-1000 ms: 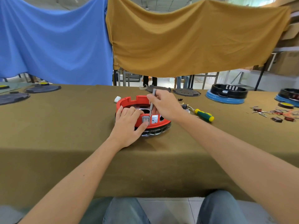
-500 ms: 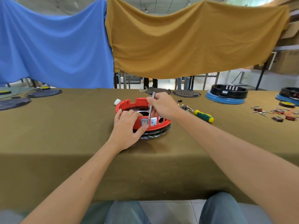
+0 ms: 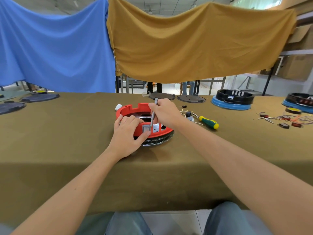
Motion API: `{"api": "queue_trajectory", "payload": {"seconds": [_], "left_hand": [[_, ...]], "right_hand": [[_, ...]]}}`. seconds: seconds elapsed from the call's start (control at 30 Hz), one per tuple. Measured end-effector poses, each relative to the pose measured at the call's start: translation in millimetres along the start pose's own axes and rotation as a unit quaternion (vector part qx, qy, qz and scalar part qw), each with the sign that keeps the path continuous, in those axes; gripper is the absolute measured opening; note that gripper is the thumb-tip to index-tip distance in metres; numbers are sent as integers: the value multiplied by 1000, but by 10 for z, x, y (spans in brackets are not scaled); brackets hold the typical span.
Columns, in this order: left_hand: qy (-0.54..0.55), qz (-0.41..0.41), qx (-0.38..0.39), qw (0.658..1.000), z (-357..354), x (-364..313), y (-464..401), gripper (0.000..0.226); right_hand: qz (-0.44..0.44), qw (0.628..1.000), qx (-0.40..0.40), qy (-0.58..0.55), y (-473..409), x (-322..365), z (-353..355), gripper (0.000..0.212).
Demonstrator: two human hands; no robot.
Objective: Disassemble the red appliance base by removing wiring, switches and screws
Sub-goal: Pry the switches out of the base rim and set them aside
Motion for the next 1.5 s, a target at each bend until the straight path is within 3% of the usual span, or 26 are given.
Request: {"api": "queue_trajectory", "payload": {"seconds": [0.17, 0.27, 0.43, 0.67, 1.0, 1.3, 1.5], "left_hand": [[10, -1, 0, 1000, -1, 9, 2, 50], [7, 0, -5, 1000, -3, 26, 0, 52], [8, 0, -23, 1000, 2, 39, -9, 47], [10, -1, -27, 1000, 8, 47, -18, 47], [14, -1, -31, 999, 27, 25, -19, 46], [16, -5, -33, 999, 39, 5, -17, 56], [6, -2, -22, 1000, 29, 13, -20, 61]], "right_hand": [[52, 994, -72, -60, 58, 61, 111, 32], [103, 990, -51, -78, 77, 201, 60, 32], [142, 990, -5, -11, 94, 297, -51, 29], [186, 980, -18, 69, 120, 338, -45, 28], [159, 984, 26, 75, 81, 291, -105, 29], [129, 957, 99, 239, -93, 491, -245, 30], [75, 976, 121, 163, -187, 444, -246, 36]]}}
Point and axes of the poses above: each hand's wrist, its own y-axis away from the middle knuckle, its own z-axis out of the back of the hand, x = y × z, the point moved 7 cm from there along -y, towards the middle knuckle, and after that the axes turned 4 degrees about y, right-handed, at the moved point
